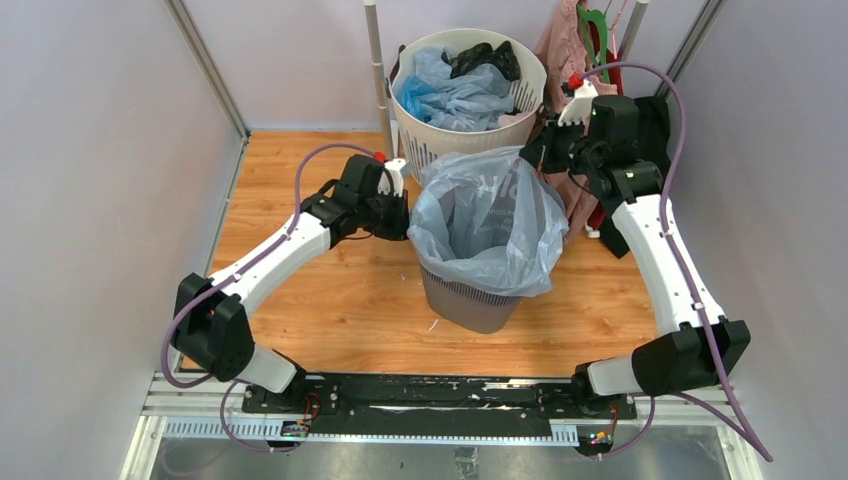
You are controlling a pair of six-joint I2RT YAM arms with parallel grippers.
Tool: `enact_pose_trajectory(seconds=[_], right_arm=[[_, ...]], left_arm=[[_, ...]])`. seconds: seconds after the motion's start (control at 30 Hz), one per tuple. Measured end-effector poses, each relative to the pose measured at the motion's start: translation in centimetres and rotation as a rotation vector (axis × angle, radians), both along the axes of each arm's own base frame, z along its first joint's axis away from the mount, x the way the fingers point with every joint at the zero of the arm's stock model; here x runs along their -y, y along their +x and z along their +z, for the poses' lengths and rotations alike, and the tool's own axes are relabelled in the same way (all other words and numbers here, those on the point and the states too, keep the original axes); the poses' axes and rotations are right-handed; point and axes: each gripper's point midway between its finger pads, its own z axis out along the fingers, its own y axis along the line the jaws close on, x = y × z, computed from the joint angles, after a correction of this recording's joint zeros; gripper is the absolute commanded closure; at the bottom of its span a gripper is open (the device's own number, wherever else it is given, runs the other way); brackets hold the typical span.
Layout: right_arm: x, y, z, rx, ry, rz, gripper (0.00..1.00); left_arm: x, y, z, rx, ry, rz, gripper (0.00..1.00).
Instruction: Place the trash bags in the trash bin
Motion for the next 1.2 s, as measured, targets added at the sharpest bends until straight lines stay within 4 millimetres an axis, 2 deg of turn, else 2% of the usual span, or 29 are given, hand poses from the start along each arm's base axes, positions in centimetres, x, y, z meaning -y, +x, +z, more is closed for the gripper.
enact_pose_trajectory(seconds=[0.13, 0.23, 0.47, 0.67, 0.93, 1.03, 1.2], right_arm=[[0.7, 0.5, -0.3, -0.011, -0.004, -0.031, 1.00], [1.3, 0.8, -0.6, -0.026, -0.012, -0.055, 1.00], [2.2, -0.1, -2.3, -0.106, -0.039, -0.074, 1.00], [2.1, -1.1, -3.3, -0.161, -0.045, -0.053, 1.00], [2.0, -1.8, -3.4, -0.170, -0.034, -0.029, 0.97], [2.1, -2.2, -3.4, -0.170, -0.034, -0.028, 0.87], [2.6, -2.6, -3.6, -0.183, -0.046, -0.038, 0.55]], left_arm=[[-0.4, 1.1, 1.2, 0.029, -0.008, 0.019, 1.00], [-0.7, 1.6, 1.3, 0.033, -0.005, 0.028, 1.00], [-0.6, 1.8, -0.8, -0.014, 0.016, 0.021, 1.00], [-0.3, 1.8, -1.7, -0.021, 0.002, 0.010, 1.00], [0.1, 0.1, -2.8, -0.029, -0.045, -0.015, 1.00], [0.7, -1.0, -3.0, -0.030, -0.066, -0.037, 1.00], [0.9, -2.8, -4.2, -0.066, -0.058, -0.063, 1.00]])
